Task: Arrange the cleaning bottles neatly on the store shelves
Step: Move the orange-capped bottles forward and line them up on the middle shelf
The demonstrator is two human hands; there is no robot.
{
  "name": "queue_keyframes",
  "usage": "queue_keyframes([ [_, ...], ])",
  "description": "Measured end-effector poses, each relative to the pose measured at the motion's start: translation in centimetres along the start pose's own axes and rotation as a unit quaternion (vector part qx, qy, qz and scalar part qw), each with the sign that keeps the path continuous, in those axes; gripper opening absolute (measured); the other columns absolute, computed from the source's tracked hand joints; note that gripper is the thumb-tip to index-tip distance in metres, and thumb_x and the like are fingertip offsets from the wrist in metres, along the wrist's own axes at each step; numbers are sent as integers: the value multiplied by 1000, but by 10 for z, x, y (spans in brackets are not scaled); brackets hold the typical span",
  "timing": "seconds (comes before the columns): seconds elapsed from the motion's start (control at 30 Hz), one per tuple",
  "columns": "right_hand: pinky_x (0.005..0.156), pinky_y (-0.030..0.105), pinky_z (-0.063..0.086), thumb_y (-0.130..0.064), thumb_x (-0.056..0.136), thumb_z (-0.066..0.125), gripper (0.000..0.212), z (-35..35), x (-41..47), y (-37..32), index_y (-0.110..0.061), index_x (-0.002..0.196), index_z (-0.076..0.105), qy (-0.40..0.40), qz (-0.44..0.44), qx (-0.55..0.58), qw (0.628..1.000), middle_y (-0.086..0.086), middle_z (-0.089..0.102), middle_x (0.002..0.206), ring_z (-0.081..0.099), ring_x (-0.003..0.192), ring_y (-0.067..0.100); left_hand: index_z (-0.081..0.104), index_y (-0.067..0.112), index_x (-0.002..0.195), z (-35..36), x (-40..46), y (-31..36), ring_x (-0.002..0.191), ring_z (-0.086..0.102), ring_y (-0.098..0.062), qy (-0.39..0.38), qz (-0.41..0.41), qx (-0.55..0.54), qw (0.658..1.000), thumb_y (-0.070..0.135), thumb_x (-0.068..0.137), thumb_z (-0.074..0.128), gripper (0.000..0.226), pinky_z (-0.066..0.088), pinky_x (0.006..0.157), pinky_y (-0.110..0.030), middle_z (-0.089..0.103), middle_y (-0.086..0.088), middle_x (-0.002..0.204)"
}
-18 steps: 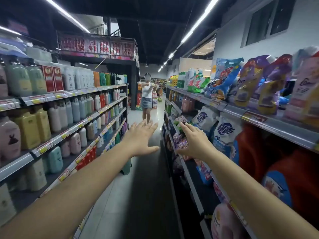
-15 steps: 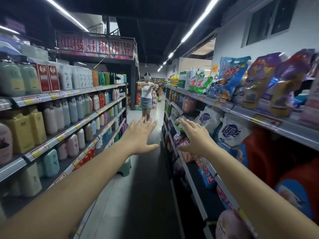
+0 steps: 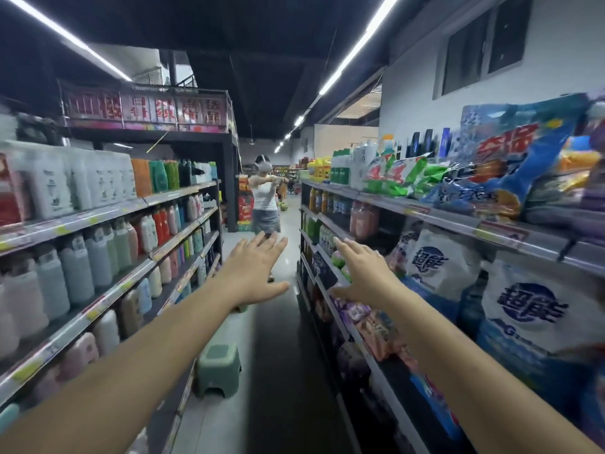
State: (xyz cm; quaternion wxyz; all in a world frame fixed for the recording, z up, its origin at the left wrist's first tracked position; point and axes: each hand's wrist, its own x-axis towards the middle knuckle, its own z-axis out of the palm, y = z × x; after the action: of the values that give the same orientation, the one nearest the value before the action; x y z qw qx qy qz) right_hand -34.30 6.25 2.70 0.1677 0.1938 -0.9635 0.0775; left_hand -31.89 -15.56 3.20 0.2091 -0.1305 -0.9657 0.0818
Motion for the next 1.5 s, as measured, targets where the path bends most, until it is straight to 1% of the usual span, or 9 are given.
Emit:
queue_keyframes([
  [0.17, 116, 48, 12, -48, 75, 69, 102, 45, 91, 18, -24, 149, 3, -10, 2, -12, 1000, 3, 12, 157, 16, 143, 25, -2, 23, 147, 64, 84, -34, 144, 2, -24, -6, 23, 7, 1000, 59, 85, 39, 83, 7, 117, -42, -1, -3, 157],
  [0.37, 116, 50, 15, -49, 75, 69, 101, 101, 213, 53, -24, 149, 4, -15, -11, -15, 1000, 2, 14, 156, 16, 143, 24, -4, 24, 147, 146, 187, -68, 144, 2, -23, -15, 34, -9, 999, 58, 86, 39, 83, 4, 117, -41, -1, -2, 157],
  [0.57, 116, 54, 12, -48, 75, 69, 100, 140, 345, 95, -24, 148, 4, -31, -18, -32, 999, 4, 13, 157, 13, 144, 26, -2, 23, 147, 200, 314, -123, 144, 4, -24, -11, 27, 1, 1000, 60, 84, 40, 84, 6, 115, -41, 2, -2, 157],
  [0.83, 116, 52, 13, -46, 77, 69, 99, 195, 501, 111, -22, 149, 5, -50, -17, -57, 997, 5, 15, 156, 15, 144, 27, 0, 22, 147, 278, 448, -202, 143, 6, -25, 3, 38, 2, 999, 61, 83, 40, 85, 8, 116, -42, 4, -3, 157],
  [1.03, 115, 51, 11, -47, 76, 69, 99, 245, 612, 123, -23, 149, 5, -35, 26, -66, 997, 4, 16, 156, 15, 144, 25, -1, 23, 147, 338, 558, -271, 144, 5, -24, 13, 99, -4, 995, 61, 84, 41, 85, 8, 115, -42, 4, -4, 157],
  [1.2, 116, 49, 8, -45, 78, 68, 99, 273, 697, 145, -23, 149, 3, -37, 88, -55, 994, 3, 13, 157, 13, 144, 24, -3, 22, 147, 373, 657, -314, 144, 4, -25, 15, 168, 3, 986, 61, 84, 40, 85, 7, 116, -42, 2, -5, 157],
  [1.37, 115, 51, 10, -46, 77, 68, 99, 310, 751, 183, -26, 148, 4, -42, 141, -57, 987, 2, 14, 156, 14, 143, 24, -5, 23, 147, 422, 738, -314, 144, 1, -22, 11, 215, -38, 976, 61, 86, 38, 84, 5, 117, -41, -1, -2, 157],
  [1.5, 115, 50, 11, -46, 77, 67, 97, 334, 790, 226, -24, 149, 4, -46, 170, -69, 982, 1, 14, 157, 14, 144, 23, -6, 24, 147, 469, 797, -303, 144, -1, -21, 7, 238, -67, 969, 60, 85, 40, 85, 4, 118, -42, -3, 0, 157],
])
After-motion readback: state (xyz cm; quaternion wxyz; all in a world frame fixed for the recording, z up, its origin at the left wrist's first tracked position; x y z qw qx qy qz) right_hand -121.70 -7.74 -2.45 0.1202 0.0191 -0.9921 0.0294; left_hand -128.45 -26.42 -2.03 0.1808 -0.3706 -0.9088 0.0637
